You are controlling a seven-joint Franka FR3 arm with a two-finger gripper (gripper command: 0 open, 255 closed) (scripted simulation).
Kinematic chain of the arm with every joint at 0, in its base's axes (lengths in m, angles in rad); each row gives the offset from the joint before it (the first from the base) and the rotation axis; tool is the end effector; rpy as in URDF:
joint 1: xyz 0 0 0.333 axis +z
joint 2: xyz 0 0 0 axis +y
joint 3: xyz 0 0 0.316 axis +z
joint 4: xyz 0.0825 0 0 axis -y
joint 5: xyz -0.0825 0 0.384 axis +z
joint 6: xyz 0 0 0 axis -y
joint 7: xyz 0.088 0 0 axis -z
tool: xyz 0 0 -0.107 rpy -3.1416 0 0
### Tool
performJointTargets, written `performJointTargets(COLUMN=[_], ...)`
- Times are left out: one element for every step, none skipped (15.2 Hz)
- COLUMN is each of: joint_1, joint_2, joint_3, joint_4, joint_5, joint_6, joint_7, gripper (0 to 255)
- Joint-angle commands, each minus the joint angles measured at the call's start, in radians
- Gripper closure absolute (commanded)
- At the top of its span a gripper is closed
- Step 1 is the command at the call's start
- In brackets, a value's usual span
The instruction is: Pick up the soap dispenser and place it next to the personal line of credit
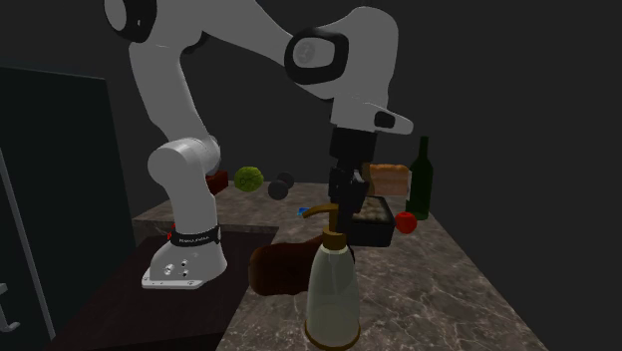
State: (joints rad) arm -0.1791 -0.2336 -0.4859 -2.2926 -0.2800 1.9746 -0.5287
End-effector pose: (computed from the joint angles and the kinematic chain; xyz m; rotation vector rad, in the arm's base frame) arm 0.3541 -0.3064 0.4257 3.0697 0.0077 -0.2539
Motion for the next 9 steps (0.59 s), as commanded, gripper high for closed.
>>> performJointTargets(joint_1=[0.000, 0.000, 0.001, 0.001, 0.001, 0.002, 0.002, 0.002, 0.003], joint_2=[-0.005, -0.010, -0.015, -0.020, -0.024, -0.029, -0.033, -0.036, -0.040], joint_3=[0.002, 0.004, 0.006, 0.008, 0.010, 0.012, 0.014, 0.016, 0.018], joint_4=[0.008, 0.018, 0.027, 0.036, 0.046, 0.056, 0.066, 0.076, 0.087], joint_5=[0.000, -0.001, -0.001, -0.001, -0.001, -0.001, 0.000, 0.000, 0.000], joint_6=[-0.014, -0.028, -0.042, -0.056, -0.070, -0.084, -0.098, -0.112, -0.125], joint_7=[-0.001, -0.001, -0.002, -0.003, -0.004, -0.005, -0.006, -0.007, -0.008], gripper=[255, 255, 255, 255, 255, 255, 255, 255, 255])
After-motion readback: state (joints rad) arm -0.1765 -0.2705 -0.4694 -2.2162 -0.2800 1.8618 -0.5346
